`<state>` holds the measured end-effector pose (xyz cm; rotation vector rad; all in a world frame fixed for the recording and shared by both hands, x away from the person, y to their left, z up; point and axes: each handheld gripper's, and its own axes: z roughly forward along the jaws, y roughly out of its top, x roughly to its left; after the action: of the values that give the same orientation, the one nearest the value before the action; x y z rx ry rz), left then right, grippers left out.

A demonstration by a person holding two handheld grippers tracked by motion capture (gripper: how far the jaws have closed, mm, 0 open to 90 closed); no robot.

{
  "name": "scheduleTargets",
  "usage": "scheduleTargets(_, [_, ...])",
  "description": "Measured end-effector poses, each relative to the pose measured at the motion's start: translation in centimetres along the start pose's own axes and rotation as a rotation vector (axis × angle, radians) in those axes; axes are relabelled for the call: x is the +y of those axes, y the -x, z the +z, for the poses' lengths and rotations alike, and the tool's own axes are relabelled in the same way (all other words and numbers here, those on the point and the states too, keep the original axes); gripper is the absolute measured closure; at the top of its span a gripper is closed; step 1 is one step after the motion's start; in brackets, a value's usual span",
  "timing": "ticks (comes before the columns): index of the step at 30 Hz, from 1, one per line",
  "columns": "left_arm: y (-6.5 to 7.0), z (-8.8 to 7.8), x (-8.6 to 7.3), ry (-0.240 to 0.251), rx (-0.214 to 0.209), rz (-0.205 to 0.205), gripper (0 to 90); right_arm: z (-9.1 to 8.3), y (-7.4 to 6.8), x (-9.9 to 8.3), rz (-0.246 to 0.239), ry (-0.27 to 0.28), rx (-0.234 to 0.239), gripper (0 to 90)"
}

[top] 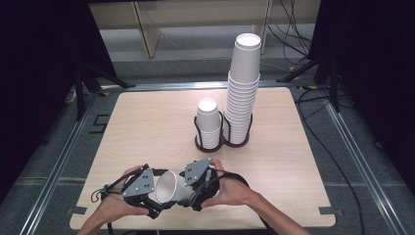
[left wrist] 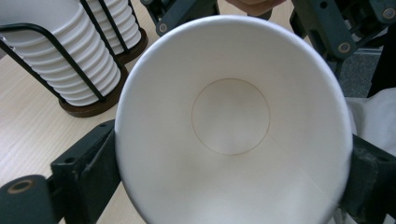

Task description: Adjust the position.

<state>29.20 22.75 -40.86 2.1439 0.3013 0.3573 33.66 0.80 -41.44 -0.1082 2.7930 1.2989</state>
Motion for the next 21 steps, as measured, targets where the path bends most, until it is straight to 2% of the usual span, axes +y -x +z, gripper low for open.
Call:
scheduleTargets(4, [0.06,0.02,0.04,0.001,-0.002,0.006,9.0,0.09,0.04,-0.02,-0.006,-0.006,0.000,17.7])
scheduleTargets(5, [0.02,-0.02,0.08,-0.003,-0.003,0.018,9.0,0.22,0.00,-0.06,0.003,-0.010,0.013,17.8])
scheduleTargets(7, [0.06,0.02,0.08,0.002,-0.005,0.013,9.0,0.22,0.05,-0.06,-0.009,-0.010,0.009,18.0])
scheduleTargets(13, [0.11,0.10,0.09,0.019,-0.017,0.008,9.1,0.46,0.02,-0.11,0.000,-0.015,0.018,18.4])
scheduleTargets(15, [0.17,0.03,0.09,0.019,-0.015,0.011,9.1,0.50,0.15,-0.17,-0.015,-0.019,0.007,19.3])
scheduleTargets(17, [0.20,-0.02,0.09,0.029,-0.013,0.009,9.2,0.52,-0.02,-0.13,0.009,-0.010,0.029,20.5])
scheduleTargets(21, [0.16,-0.21,0.16,0.040,-0.027,0.009,9.8,0.49,-0.05,-0.17,-0.003,0.008,0.024,22.1])
